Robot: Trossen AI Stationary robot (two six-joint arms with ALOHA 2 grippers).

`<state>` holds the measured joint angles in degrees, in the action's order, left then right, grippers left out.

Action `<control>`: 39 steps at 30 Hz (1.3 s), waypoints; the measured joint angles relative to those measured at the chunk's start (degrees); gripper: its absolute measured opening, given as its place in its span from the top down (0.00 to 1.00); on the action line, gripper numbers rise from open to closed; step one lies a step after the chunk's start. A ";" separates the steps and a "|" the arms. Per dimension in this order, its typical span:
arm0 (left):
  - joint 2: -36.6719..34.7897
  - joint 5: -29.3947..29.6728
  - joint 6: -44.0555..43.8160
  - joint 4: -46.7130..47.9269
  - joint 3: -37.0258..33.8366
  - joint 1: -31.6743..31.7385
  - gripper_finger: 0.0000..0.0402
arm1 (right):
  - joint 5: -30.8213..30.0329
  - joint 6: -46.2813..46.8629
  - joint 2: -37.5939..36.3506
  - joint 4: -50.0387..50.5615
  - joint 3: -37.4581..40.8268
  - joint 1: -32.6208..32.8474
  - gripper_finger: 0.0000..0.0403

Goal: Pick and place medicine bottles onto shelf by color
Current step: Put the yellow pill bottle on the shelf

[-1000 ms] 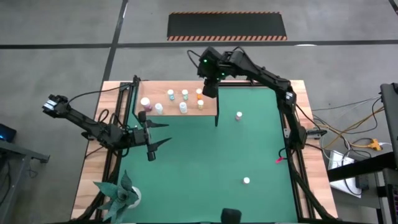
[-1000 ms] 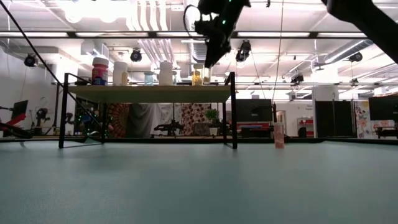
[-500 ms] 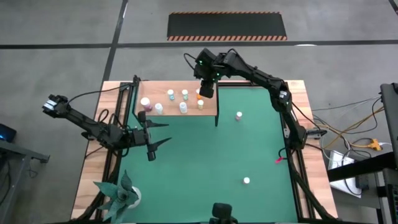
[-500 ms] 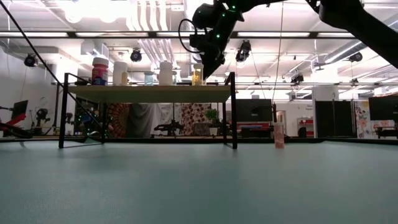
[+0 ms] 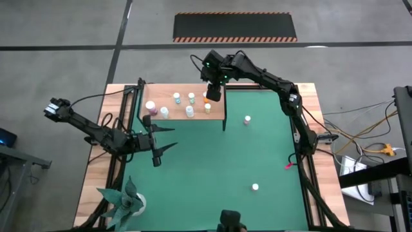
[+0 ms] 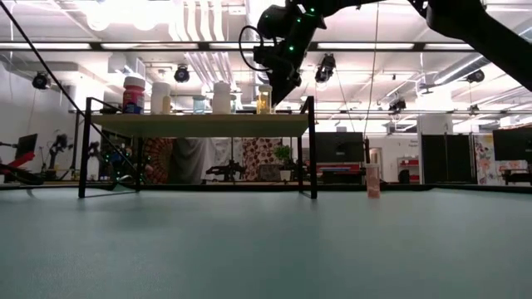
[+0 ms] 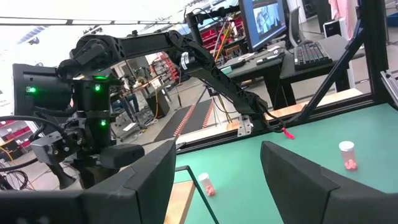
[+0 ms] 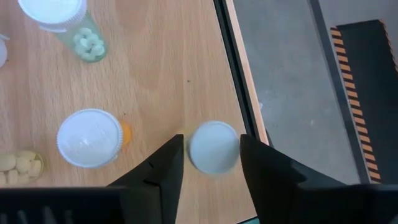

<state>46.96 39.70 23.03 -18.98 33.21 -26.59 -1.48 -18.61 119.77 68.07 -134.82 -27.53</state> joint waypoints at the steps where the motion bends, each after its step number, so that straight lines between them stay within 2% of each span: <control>1: 0.00 0.00 0.00 0.00 0.00 -0.02 0.46 | 0.00 0.01 0.00 0.00 0.00 0.00 0.62; 10: 0.00 0.00 0.00 0.00 0.00 0.00 0.46 | -0.02 1.01 -0.97 0.25 0.11 0.00 0.55; 19: 0.00 0.00 0.26 0.00 0.00 0.00 0.46 | 0.00 1.68 -5.83 0.88 0.10 0.11 0.59; 31: 3.04 -0.59 -1.55 -0.46 -0.26 -0.02 0.46 | 0.44 3.06 -8.61 8.60 0.33 0.11 0.75; 39: 3.92 -0.63 -3.26 -3.06 -0.48 -0.04 0.46 | 0.42 3.21 -8.33 7.75 4.04 -0.32 0.89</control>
<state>50.88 39.07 19.77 -22.04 32.73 -26.63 -1.06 -15.40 111.44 75.83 -130.78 -27.85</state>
